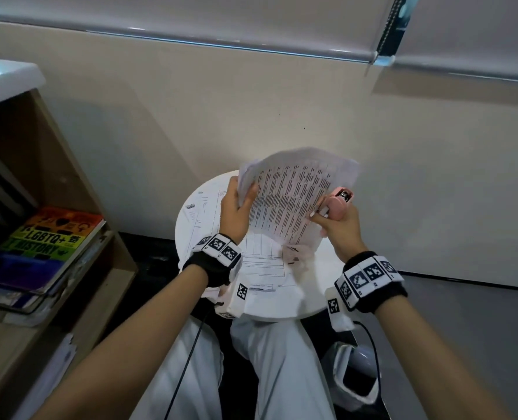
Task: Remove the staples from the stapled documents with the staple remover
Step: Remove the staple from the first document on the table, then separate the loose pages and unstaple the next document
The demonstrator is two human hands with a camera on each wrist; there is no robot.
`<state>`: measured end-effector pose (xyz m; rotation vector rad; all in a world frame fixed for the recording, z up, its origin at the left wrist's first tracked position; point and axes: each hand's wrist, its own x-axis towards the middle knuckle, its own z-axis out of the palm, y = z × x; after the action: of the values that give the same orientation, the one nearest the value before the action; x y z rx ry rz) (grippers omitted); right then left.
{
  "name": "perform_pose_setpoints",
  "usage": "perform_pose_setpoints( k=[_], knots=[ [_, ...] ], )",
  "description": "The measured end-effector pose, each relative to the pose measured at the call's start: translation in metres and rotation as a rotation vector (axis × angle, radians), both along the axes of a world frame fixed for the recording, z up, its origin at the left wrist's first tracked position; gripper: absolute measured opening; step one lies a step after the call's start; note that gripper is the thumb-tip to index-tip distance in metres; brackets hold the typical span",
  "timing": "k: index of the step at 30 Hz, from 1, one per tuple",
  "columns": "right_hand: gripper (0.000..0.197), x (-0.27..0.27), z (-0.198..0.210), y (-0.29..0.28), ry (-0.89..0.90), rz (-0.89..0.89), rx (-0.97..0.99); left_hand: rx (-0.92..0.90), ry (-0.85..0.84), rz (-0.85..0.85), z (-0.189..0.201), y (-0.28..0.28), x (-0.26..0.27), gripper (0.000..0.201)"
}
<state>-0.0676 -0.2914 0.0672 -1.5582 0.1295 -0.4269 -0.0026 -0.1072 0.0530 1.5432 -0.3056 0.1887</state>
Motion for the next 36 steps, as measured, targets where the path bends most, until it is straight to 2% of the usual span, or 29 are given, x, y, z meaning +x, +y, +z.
perform_pose_setpoints(
  k=[2, 5, 7, 9, 10, 11, 14, 16, 19, 22, 25, 29, 33, 36],
  knots=[
    [0.036, 0.003, 0.002, -0.005, -0.031, -0.002, 0.010, -0.046, -0.029, 0.033, 0.010, 0.000, 0.001, 0.011],
    [0.037, 0.005, 0.004, -0.009, -0.032, 0.027, 0.006, -0.047, -0.051, 0.055, 0.013, 0.000, 0.002, 0.015],
    [0.043, 0.006, -0.003, -0.008, 0.039, 0.018, -0.041, -0.002, -0.034, 0.040, 0.006, -0.003, -0.002, 0.013],
    [0.027, 0.008, -0.010, -0.009, 0.095, 0.001, -0.038, 0.028, -0.035, 0.059, 0.002, -0.006, -0.003, 0.013],
    [0.027, 0.009, -0.010, -0.010, 0.111, -0.036, -0.003, 0.042, -0.045, 0.086, 0.003, -0.006, -0.003, 0.013],
    [0.038, 0.011, -0.007, -0.013, 0.099, -0.090, 0.048, 0.056, -0.055, 0.114, 0.003, -0.005, -0.001, 0.014],
    [0.045, 0.018, 0.028, -0.016, -0.077, -0.288, 0.226, 0.113, -0.071, 0.141, 0.003, 0.002, 0.003, 0.017],
    [0.038, 0.024, 0.065, -0.011, -0.195, -0.360, 0.308, 0.138, -0.066, 0.134, 0.002, 0.005, 0.002, 0.018],
    [0.011, 0.034, 0.115, 0.014, -0.291, -0.283, 0.379, 0.143, -0.072, 0.136, 0.004, 0.006, -0.004, 0.019],
    [0.010, 0.048, 0.141, 0.046, -0.246, -0.174, 0.458, 0.134, -0.091, 0.118, 0.008, 0.004, -0.010, 0.022],
    [0.026, 0.062, 0.145, 0.076, -0.164, -0.194, 0.419, 0.126, -0.112, 0.102, 0.012, 0.002, -0.017, 0.024],
    [0.017, 0.074, 0.137, 0.100, -0.167, -0.284, 0.276, 0.138, -0.136, 0.103, 0.016, 0.002, -0.023, 0.021],
    [0.021, 0.080, 0.124, 0.107, -0.176, -0.332, 0.021, 0.125, -0.122, 0.092, 0.017, 0.003, -0.026, 0.018],
    [0.024, 0.082, 0.121, 0.110, -0.179, -0.331, -0.083, 0.127, -0.125, 0.095, 0.016, 0.004, -0.025, 0.019]
  ],
)
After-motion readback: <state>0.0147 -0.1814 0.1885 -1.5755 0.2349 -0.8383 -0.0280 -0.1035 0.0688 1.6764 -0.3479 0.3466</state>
